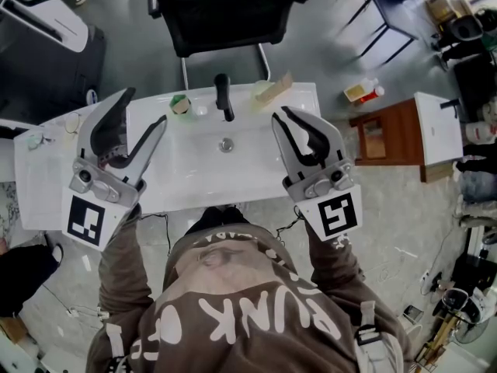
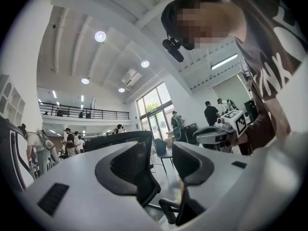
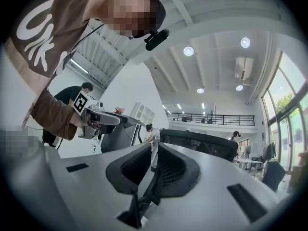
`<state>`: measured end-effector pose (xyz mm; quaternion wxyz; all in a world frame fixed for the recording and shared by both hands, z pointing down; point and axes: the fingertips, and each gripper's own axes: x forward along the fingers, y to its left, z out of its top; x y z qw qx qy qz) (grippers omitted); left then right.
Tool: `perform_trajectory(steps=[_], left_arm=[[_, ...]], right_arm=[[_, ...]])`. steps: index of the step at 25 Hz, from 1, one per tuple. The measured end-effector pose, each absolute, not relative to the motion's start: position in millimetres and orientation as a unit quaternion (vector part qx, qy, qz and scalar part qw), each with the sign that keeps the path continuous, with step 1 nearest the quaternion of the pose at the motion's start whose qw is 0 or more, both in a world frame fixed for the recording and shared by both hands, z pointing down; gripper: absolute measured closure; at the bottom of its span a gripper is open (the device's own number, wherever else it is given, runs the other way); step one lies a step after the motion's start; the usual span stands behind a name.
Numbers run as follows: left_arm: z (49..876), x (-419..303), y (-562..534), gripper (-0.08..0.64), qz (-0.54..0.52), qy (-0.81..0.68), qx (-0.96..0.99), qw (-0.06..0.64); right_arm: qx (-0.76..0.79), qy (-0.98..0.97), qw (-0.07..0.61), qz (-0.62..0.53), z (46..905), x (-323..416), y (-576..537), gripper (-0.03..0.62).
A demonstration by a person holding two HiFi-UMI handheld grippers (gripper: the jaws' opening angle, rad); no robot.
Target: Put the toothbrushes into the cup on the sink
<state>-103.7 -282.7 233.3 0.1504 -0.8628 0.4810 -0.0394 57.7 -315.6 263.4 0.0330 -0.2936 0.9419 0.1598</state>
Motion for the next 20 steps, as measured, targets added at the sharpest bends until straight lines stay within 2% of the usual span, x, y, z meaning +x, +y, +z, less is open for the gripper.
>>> perform_trajectory(steps=[20], left_arm=[[233.3,-105.2,-275.5,0.35,-0.036,0.482,-0.862,0.153]], right_arm=[[-0.289,0.944,0.034,0.153,265.8,56.1,-308.1,0.551]])
